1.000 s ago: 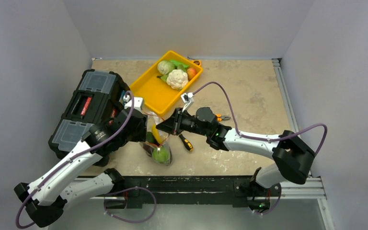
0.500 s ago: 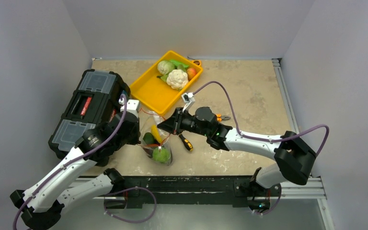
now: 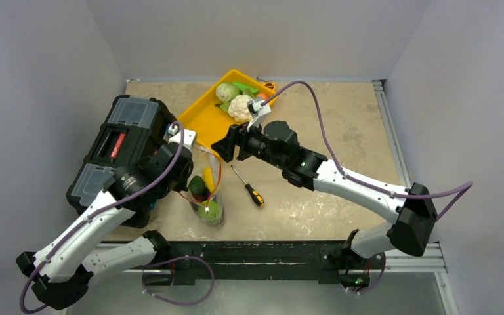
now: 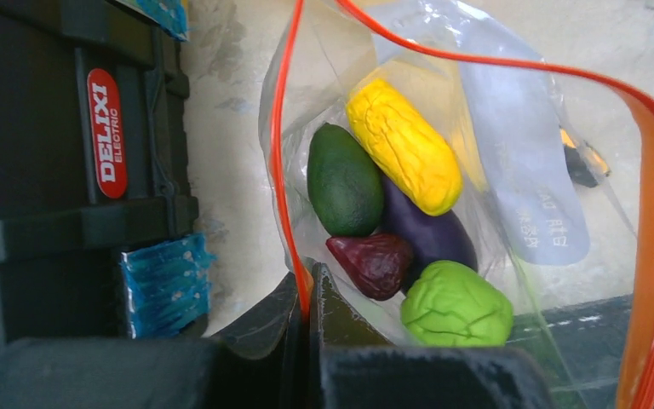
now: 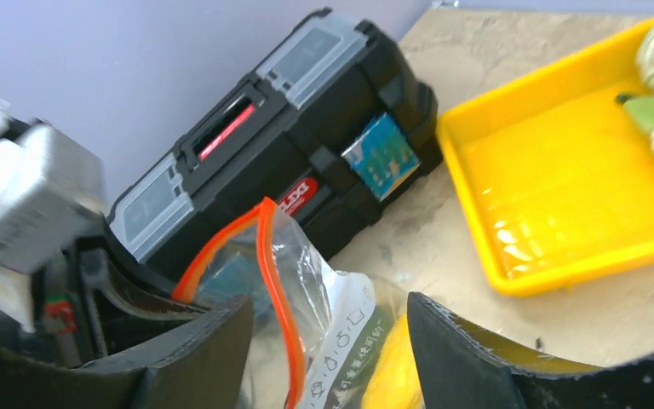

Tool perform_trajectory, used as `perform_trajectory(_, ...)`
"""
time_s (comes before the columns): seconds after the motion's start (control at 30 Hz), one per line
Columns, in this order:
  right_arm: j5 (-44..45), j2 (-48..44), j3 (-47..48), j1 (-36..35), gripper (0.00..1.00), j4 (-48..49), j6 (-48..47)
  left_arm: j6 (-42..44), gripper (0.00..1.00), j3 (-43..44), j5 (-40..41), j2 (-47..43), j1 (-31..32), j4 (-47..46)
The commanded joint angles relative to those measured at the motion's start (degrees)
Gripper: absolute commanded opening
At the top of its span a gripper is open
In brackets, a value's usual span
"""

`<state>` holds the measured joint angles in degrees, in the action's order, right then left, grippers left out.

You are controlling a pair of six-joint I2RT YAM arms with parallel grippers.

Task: Place the food in the zip-top bag and seal the zipper
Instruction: Adjust the zipper food storage bag at the center of the board, then adjust the bin at the center of the board.

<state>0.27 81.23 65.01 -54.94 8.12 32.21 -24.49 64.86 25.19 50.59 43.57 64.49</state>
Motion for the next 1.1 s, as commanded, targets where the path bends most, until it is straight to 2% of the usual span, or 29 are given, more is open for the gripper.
perform_trajectory(0.0, 6.1, -0.2, 5.9, 0.7, 0.68, -2.5, -9.2, 4.5, 0.0, 2.8, 3.0, 2.6, -0.9, 0.3)
perform_trajectory(0.2, 6.7, 5.2, 12.7, 7.8, 0.66, -5.0, -10.7, 6.5, 0.0, 6.3, 2.0, 6.0, -3.5, 0.4)
perform_trajectory(0.43, 11.0, 13.2, 16.7, 16.8, 0.66, -1.1, -13.1, 9.8, 0.0, 8.6, -1.3, 7.3, -9.0, -0.2)
perform_trajectory(0.67, 17.6, 32.7, 33.8, 20.8, 0.63, -3.5, -18.4, 10.3, 0.0, 8.8, -4.7, 9.1, -10.8, -1.0)
perform_trajectory(0.83, 18.3, 46.5, 48.4, 23.4, 0.61, -8.0, -19.7, 9.8, 0.0, 8.6, -8.2, 9.7, -10.8, -2.4)
perform_trajectory(0.93, 18.2, 52.3, 54.3, 24.7, 0.59, -10.7, -20.6, 9.9, 0.0, 8.4, -8.4, 10.3, -10.8, -2.9)
perform_trajectory(1.07, 17.7, 56.2, 57.2, 26.5, 0.54, -9.9, -21.2, 10.2, 0.0, 8.4, -8.9, 11.0, -10.8, -3.6)
